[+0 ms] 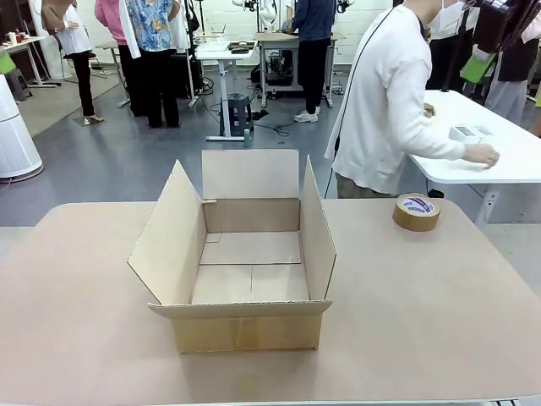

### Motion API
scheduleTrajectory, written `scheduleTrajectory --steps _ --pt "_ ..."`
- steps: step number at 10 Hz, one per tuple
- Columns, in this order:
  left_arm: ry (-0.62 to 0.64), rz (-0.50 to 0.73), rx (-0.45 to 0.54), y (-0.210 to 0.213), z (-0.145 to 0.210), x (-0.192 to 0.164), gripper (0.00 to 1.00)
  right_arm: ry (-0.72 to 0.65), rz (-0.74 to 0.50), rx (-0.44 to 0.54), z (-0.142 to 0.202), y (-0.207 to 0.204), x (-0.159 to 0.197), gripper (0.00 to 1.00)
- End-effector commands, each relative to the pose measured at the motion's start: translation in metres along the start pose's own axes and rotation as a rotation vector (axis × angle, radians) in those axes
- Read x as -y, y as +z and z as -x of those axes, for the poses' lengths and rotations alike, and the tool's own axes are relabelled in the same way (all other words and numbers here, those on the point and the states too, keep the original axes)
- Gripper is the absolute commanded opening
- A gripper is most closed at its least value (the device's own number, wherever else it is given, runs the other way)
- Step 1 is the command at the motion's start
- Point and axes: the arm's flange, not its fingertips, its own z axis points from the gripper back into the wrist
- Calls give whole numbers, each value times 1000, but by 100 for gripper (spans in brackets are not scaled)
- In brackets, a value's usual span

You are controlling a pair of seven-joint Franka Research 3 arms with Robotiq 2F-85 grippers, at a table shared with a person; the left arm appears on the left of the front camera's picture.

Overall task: Wrap the clocks to prevent damage.
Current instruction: Open the side flaps of the Package Box.

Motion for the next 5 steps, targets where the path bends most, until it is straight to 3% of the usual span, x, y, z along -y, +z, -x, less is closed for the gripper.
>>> scheduleTrajectory --steps 1,2,5 --pt "59 -126 19 -16 -2 9 0 -63 45 -45 -2 -4 -2 0" --pt "0 0 0 0 0 0 0 0 0 0 0 0 0 0" --pt "0 0 0 0 0 0 0 0 0 0 0 0 0 0"
